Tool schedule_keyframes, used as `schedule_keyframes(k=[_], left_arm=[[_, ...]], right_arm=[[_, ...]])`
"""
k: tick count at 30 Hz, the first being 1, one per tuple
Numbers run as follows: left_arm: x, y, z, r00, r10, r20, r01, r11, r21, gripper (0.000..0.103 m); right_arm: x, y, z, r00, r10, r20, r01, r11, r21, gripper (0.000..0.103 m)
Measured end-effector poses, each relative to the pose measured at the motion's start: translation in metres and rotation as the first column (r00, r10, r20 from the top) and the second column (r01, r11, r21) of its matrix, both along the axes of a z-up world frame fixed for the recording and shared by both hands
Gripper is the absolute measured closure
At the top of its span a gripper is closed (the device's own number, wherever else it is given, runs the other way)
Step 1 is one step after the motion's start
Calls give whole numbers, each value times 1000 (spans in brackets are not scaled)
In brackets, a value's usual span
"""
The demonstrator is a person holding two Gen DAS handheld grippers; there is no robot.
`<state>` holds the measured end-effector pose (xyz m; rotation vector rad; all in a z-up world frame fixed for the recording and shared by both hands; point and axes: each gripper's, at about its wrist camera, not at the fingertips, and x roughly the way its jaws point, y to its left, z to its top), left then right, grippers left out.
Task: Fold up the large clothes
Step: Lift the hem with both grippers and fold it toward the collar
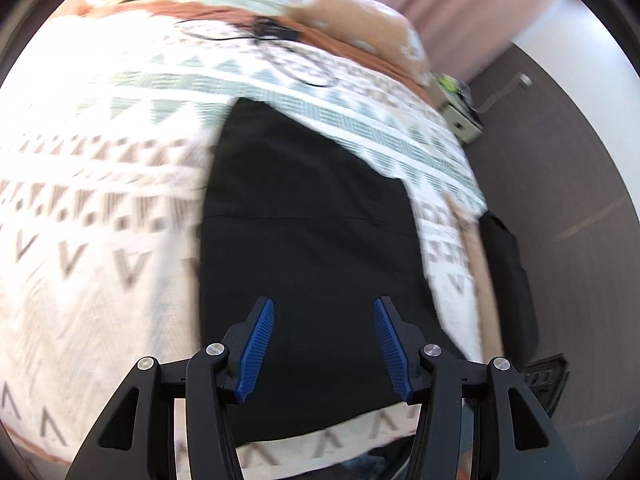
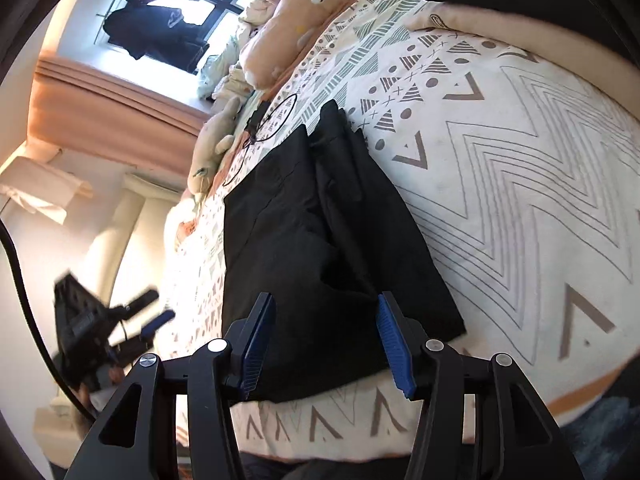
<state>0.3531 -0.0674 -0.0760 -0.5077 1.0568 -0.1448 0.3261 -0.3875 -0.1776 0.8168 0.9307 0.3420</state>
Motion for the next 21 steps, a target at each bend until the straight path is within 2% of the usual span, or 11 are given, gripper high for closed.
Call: schedule_keyframes(k=[2,3,4,5,9,15,17,21], left_arm=[[-5,16,-10,999,40,-21,-40,999,11,49],[-10,23,-17,998,57,-36,-57,998,12,49],[-11,29,-22,996,68,-49,-68,998,9,49],[-14,33,-28,995,78,-61,-78,997,6,49],[-24,35,-51,992,87,-92,-88,996,-13,49],[-28,12,-74,993,32,-112,-37,998,-45,49],[-30,5,-76,994,25,-106,-28,999,-27,50],[-31,-4,-76,995,8,-96,-9,1000,-7,59]], right_arm=[[3,2,1,1000,-14,14,14,1000,-22,50],[5,2,0,1000,-22,21,22,999,-32,58],[3,1,1,999,-26,24,27,999,-33,71],[4,-1,0,999,-22,26,23,999,-27,94],[2,-9,-1,998,-32,47,33,999,-20,98],[-7,-26,-1,996,-63,62,65,997,-29,99],[-9,-30,-4,997,-64,51,65,998,-27,99],[-13,-40,-12,997,-72,17,73,996,-47,99]])
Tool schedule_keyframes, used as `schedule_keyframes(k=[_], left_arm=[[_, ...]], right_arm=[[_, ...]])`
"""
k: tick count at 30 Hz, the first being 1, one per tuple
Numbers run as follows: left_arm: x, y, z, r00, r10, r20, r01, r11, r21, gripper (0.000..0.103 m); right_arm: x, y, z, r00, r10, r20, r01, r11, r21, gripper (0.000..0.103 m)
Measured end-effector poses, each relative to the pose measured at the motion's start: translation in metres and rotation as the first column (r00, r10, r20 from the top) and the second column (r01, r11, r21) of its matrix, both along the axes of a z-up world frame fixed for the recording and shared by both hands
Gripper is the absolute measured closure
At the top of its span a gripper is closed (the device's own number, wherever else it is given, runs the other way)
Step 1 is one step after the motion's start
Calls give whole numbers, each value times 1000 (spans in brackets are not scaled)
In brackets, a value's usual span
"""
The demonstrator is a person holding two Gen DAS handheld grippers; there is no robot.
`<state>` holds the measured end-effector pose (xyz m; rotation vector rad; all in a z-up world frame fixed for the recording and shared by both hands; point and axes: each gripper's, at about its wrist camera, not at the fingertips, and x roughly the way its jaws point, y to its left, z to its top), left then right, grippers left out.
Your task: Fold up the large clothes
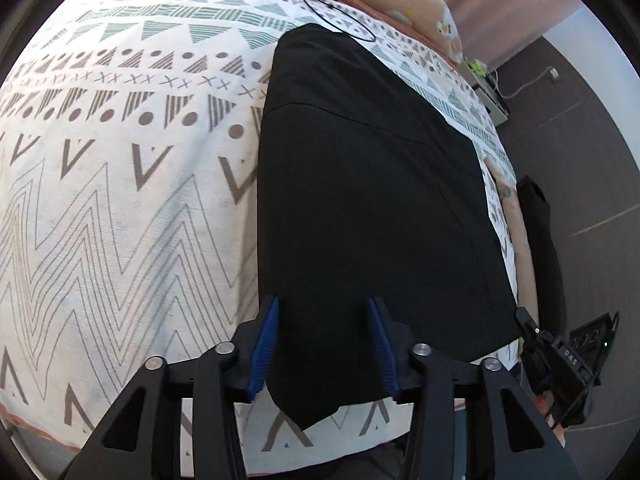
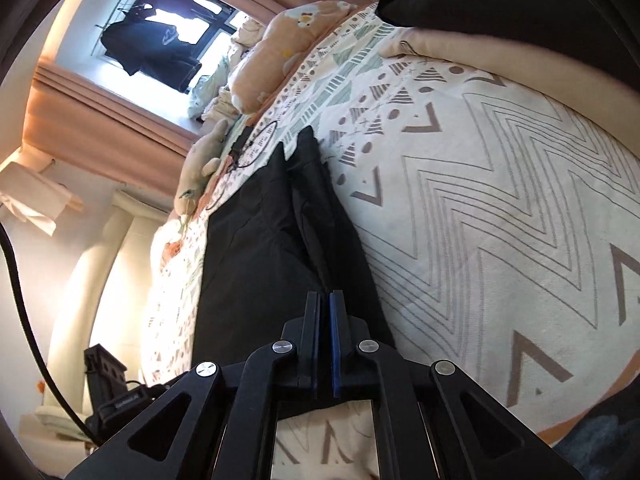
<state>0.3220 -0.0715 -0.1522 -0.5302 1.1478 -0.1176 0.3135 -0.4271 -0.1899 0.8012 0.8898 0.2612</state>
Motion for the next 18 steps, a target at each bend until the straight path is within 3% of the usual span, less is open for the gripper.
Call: schedule_keyframes(k=[6,10,11,13,14,15,18], left_arm=[[-1,6,-3,1000,1,0,-1,998,-56,62],[2,11,-8,1000,19,-12,-20,997,-71,62],[4,12,-8,1000,22,-14,-23,997,-74,62],[8,16,-8,999,29,-16,-31,996,-87,61],[12,18,-7,999,34,-16,-35,995,-93,61],[16,20,-7,999,39,-16,-40,994,-98,60],[26,24,-6,999,43,-9,-43,994,-99,60]], right_arm=[[-6,-7,-16,999,14,-49,-14,1000,-17,99],[-4,-12,-11,997,24,-69,-26,999,-29,98],[-3,-12,-6,997,27,-69,-31,998,-54,93],[1,-10,3,997,51,-53,-55,995,-89,73],[4,-9,9,997,62,-44,-67,993,-102,47],[7,-8,13,997,67,-29,-70,991,-111,32],[20,-3,22,995,97,-10,-98,986,-136,31]])
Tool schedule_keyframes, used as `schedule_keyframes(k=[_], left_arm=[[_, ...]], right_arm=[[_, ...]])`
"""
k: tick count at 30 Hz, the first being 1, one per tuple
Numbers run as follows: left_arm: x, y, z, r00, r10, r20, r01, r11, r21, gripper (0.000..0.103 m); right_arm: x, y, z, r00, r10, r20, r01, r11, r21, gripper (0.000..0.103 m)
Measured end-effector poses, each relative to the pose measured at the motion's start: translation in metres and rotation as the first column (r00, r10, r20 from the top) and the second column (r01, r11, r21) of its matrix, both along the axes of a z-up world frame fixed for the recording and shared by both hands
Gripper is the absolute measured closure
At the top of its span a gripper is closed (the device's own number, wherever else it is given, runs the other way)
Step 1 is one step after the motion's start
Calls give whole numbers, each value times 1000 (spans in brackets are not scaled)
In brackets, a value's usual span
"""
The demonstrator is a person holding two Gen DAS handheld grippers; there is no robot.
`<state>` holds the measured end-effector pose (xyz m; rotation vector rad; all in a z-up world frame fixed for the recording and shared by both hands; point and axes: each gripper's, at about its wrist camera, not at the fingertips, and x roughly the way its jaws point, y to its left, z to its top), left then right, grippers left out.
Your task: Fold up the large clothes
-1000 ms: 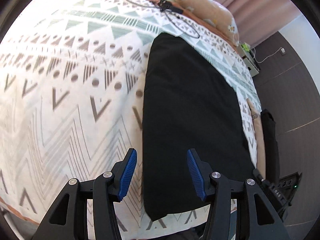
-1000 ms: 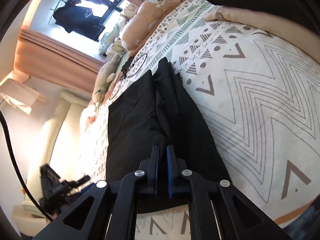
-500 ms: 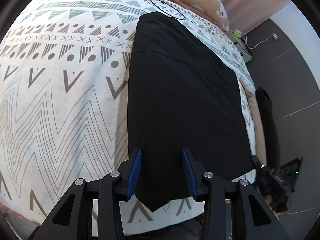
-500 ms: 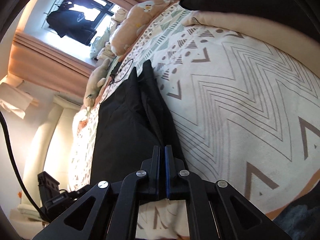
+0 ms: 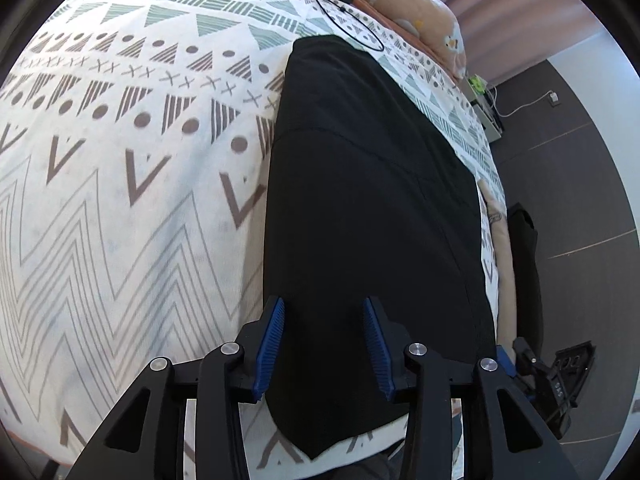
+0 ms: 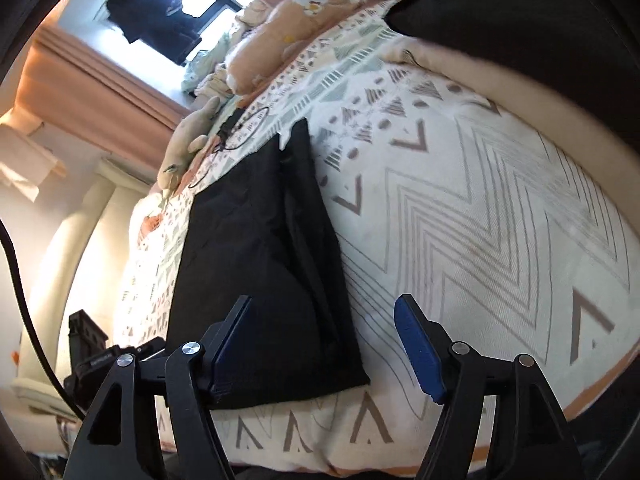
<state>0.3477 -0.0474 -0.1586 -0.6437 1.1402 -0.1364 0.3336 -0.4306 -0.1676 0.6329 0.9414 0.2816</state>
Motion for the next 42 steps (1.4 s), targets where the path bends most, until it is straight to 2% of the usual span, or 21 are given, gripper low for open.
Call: schedule_keyframes(k=[6,10,21,24,32,40,42], left_arm=[[22,10,-1,1000,8,-10,-8,1000,10,60],[40,16,-5,1000,15,-9,-15,1000,9,60],[99,29,-17,999,33,3,-33,999,15,59],[113,32,-21,999,39,16,-40,999,19,53],[148,36,-31,999,35,38,-36,999,28,53],[169,34,-38,998,28,56,-32,997,75,52],[173,33,-42,998,32,56,-36,996,77,51]], right_arm=[[47,7,3,997,71,-27,-72,997,-40,31],[81,9,0,991,126,-37,-127,992,-23,31],[167,36,-39,958,259,-125,-255,966,45,31],[180,42,-49,948,285,-142,-279,958,65,31],[215,62,-64,912,393,-120,-369,912,182,32],[233,76,-69,883,453,-121,-416,876,244,33],[237,78,-72,882,453,-132,-410,874,263,43]])
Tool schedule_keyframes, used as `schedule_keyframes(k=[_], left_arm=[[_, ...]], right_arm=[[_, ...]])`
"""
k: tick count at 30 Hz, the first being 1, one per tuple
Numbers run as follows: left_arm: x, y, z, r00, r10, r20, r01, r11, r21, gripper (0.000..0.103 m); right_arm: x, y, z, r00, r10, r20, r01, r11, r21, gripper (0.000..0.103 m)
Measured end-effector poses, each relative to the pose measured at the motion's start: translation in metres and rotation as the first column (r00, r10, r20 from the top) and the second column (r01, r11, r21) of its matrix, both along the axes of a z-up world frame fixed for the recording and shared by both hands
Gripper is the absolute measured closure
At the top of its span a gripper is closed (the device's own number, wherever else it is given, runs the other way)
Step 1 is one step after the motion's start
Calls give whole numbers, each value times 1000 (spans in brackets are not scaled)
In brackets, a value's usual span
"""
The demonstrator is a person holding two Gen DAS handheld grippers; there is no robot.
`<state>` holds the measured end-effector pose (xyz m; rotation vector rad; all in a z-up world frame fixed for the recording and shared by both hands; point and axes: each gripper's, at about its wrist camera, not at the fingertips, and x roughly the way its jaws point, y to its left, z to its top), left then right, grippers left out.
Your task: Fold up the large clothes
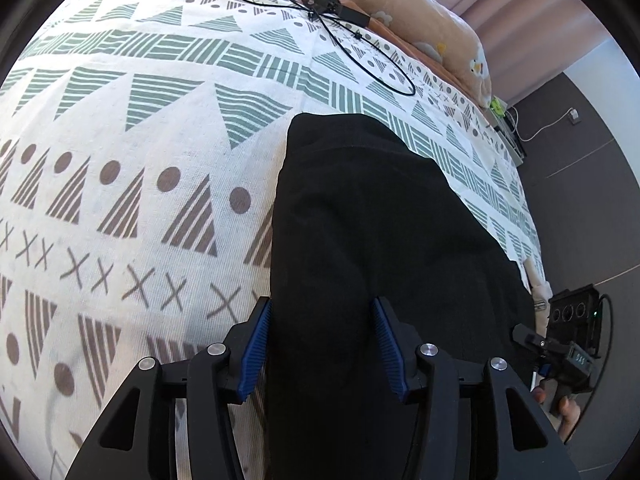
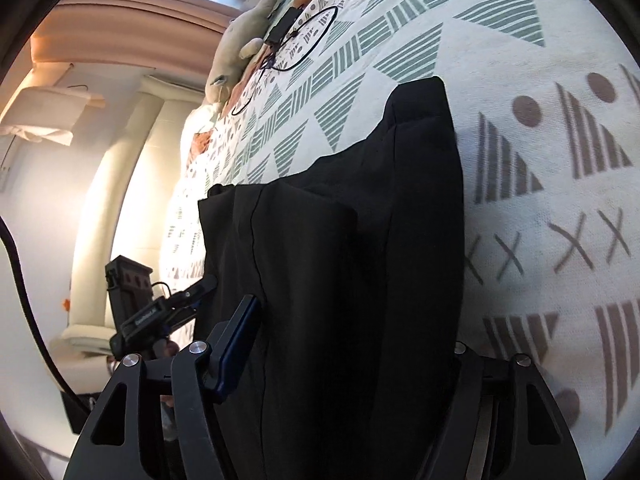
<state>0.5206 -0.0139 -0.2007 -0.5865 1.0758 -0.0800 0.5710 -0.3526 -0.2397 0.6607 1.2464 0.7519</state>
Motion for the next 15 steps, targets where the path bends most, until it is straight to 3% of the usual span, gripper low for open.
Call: schedule_keyframes(k=[1,3,6,10,15], left_arm=[[2,0,-1,1000,2,-3,-2,1000,0,51],[2,-1,-1,1000,2,-1,-2,1000,15,51],[-2,-9,9,999,-23,30,21,997,74,64],[-12,-16,27,995,-37,92,25,992,125,78],[-37,-24,63,983,-37,182,8,987,158,82]], right_arm=[[0,0,-1,1000,-2,-4,2,1000,0,47],[-1,1,-3,1000,-3,-7,3,1000,-5,67],[-10,4,8,999,2,50,0,999,-34,80],[-25,11,41,985,34,168,-27,999,-47,86],[-52,13,79,967,41,250,-21,996,-83,86]])
